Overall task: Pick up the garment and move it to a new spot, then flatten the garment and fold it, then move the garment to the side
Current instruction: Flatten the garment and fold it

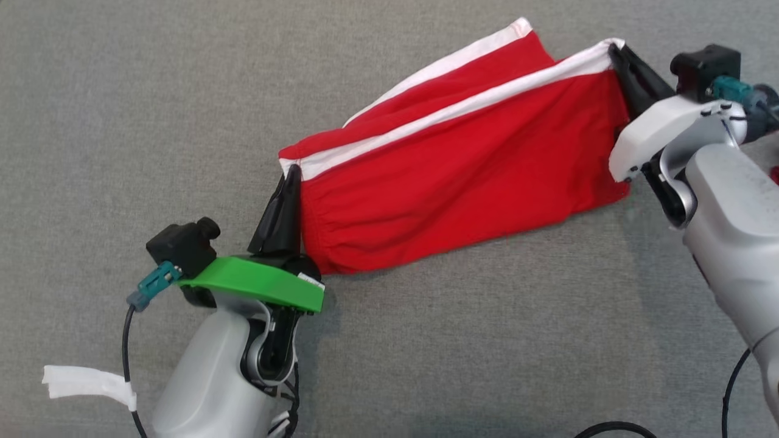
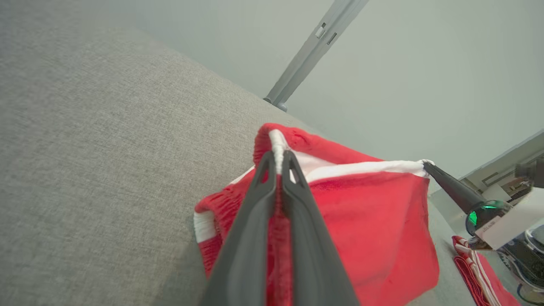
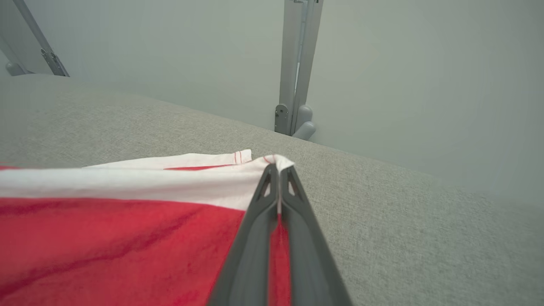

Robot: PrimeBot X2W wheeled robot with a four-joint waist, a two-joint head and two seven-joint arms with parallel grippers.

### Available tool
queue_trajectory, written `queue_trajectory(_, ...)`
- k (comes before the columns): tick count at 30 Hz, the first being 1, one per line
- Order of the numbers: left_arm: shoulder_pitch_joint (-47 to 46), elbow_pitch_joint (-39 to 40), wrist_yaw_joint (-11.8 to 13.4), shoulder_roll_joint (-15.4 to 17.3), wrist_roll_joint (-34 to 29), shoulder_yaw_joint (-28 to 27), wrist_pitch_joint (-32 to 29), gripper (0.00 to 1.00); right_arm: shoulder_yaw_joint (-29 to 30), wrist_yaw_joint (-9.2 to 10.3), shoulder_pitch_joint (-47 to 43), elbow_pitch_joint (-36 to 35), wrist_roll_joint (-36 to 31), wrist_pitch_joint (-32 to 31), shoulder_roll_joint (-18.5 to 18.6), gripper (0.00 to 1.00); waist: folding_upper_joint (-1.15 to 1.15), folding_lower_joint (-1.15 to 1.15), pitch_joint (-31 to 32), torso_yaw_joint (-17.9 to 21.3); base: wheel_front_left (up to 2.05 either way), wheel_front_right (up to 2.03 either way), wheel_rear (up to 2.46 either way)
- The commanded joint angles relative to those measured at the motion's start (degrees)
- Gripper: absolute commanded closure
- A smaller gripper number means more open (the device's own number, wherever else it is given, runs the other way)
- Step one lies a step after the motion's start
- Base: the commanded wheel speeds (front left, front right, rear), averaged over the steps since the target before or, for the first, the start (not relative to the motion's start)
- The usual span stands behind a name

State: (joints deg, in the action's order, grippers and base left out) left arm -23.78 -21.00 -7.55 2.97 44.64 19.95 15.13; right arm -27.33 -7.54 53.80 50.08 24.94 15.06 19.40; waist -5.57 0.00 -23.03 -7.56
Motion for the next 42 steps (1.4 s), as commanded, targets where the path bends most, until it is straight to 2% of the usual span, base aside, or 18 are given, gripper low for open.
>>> queue_trajectory(1, -1.8, 0.2, 0.1, 0.0, 1.4, 0.6, 0.0, 1.0, -0.3, 0.12, 2.2, 1.6, -0.1, 0.1, 0.6, 1.0, -0.01, 0.0, -6.7, -5.4, 0.0, 0.0, 0.0)
queue_trajectory(6, -4.3, 0.8, 0.1, 0.0, 2.8, 1.7, 0.0, 1.0, -1.8, 0.12, 7.3, 4.7, -1.0, 0.1, 1.1, 1.0, -0.01, 0.0, -9.4, -6.9, 0.0, 0.0, 0.0)
queue_trajectory(16, -8.7, 2.1, 0.1, 0.0, 1.3, 3.7, 0.0, 1.0, -2.1, 0.12, 14.3, 8.5, -2.7, 0.1, 0.8, 1.0, -0.01, 0.0, -13.2, -8.6, 0.0, 0.0, 0.0)
queue_trajectory(17, -8.9, 2.3, 0.1, 0.0, 0.6, 3.7, 0.0, 0.84, -1.7, 0.12, 14.4, 8.2, -2.9, 0.1, 0.8, 0.51, -0.01, 0.0, -13.3, -8.5, 0.0, 0.0, 0.0)
queue_trajectory(18, -9.0, 2.2, 0.1, 0.0, -0.2, 3.7, 0.0, 0.33, -1.1, 0.12, 14.4, 7.8, -3.4, 0.1, 0.8, 0.0, -0.01, 0.0, -13.4, -8.4, 0.0, 0.0, 0.0)
queue_trajectory(19, -9.0, 2.1, 0.1, 0.0, -0.7, 3.5, 0.0, 0.0, -0.7, 0.12, 14.1, 7.5, -3.5, 0.1, 0.7, 0.0, -0.01, 0.0, -13.4, -8.2, 0.0, 0.0, 0.0)
queue_trajectory(28, -6.0, 1.5, 0.1, 0.0, -7.3, -1.2, 0.0, 0.0, 6.2, 0.12, 7.7, 0.7, -2.2, 0.1, 0.1, 0.0, -0.01, 0.0, -11.0, -6.0, 0.0, 0.0, 0.0)
queue_trajectory(32, -4.0, 1.6, 0.1, 0.0, -11.2, -3.1, 0.0, 0.0, 5.7, 0.11, 2.9, -1.0, -0.7, 0.1, -0.1, 0.0, -0.01, 0.0, -9.3, -5.1, 0.0, 0.0, 0.0)
queue_trajectory(37, -1.8, 1.6, 0.6, 0.0, -13.4, -4.3, 0.0, 0.0, 5.0, 0.12, -1.6, -0.9, -0.1, 0.1, 0.0, 0.0, -0.01, 0.0, -8.0, -4.5, 0.0, 0.0, 0.0)
queue_trajectory(42, -0.6, 1.4, 0.8, 0.0, -13.6, -4.6, 0.0, 0.0, 5.4, 0.11, -3.6, 2.4, 0.1, 0.0, -1.1, 0.0, -0.01, 0.0, -7.5, -4.8, 0.0, 0.0, 0.0)
